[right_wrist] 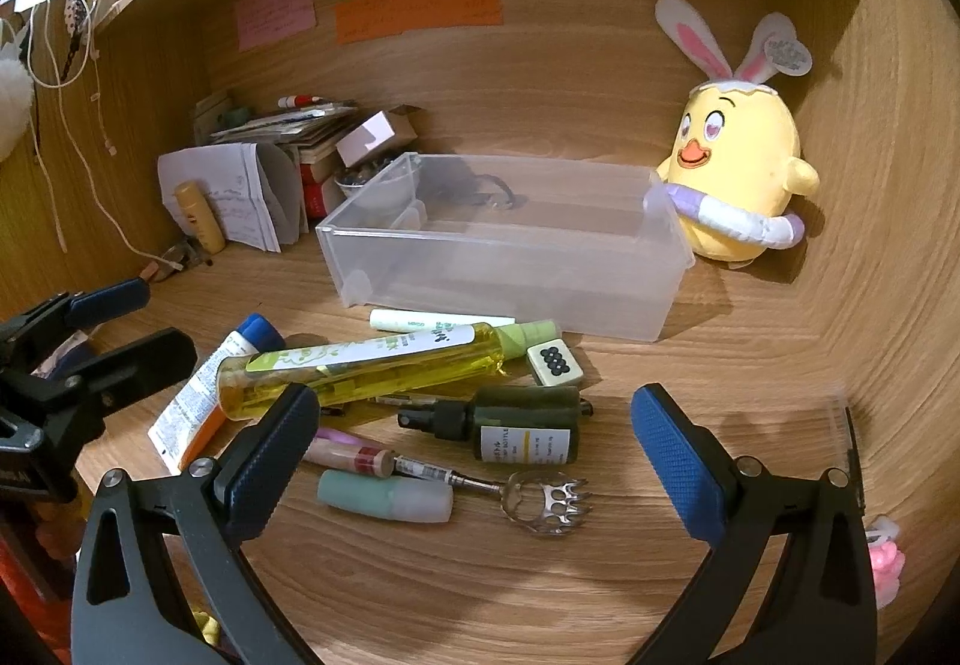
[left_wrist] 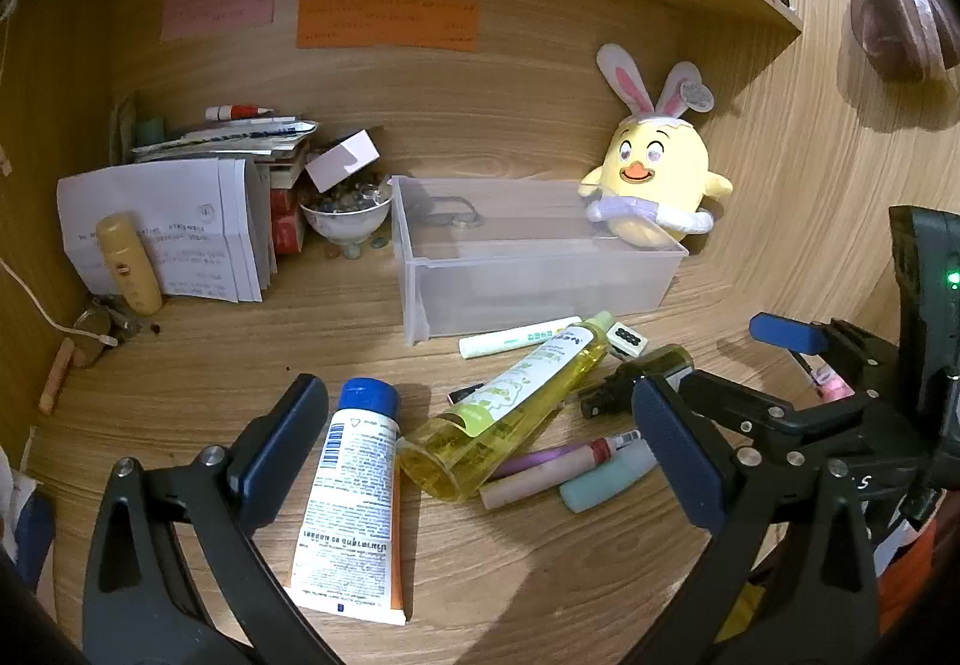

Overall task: Organize objects
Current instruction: 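Move both grippers toward the scattered items in front of the clear box, then grasp the white-blue sunscreen tube with left gripper while right grasps green bottle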

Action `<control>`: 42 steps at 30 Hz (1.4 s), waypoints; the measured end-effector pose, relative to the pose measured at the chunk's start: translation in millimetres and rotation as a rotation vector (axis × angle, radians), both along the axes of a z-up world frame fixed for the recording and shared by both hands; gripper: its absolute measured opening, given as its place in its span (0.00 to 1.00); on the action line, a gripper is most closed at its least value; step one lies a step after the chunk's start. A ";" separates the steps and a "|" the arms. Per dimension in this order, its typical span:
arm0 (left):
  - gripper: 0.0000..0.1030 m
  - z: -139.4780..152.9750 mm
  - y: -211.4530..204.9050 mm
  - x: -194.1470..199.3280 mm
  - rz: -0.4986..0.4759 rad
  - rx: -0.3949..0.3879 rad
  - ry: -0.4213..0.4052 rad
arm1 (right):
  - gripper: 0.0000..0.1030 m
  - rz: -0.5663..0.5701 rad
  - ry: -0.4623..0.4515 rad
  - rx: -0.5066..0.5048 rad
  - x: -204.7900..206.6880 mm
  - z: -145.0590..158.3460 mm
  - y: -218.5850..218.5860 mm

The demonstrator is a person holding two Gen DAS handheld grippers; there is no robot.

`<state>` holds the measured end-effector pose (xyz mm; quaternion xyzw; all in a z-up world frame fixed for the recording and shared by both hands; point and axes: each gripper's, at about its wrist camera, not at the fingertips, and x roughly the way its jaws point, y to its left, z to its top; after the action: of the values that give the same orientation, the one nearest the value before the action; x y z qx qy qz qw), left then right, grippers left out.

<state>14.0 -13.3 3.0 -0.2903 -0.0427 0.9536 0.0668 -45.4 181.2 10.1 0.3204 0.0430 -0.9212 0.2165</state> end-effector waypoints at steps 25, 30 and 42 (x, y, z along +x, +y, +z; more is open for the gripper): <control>0.86 -49.6 -57.8 -10.4 0.048 0.011 -0.195 | 0.98 -0.051 -0.101 0.031 -34.1 -30.8 8.8; 0.86 -60.6 -61.9 -10.4 0.065 -0.020 -0.224 | 0.81 -0.078 -0.153 0.020 -47.2 -40.0 10.5; 0.86 -73.1 -66.0 -39.3 0.056 -0.030 -0.305 | 0.60 -0.074 -0.247 -0.049 -63.5 -50.9 11.2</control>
<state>-25.2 -79.3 -70.1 -0.4314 -0.0461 0.9005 0.0288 -108.9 192.4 -40.7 0.4273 -0.0185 -0.8828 0.1941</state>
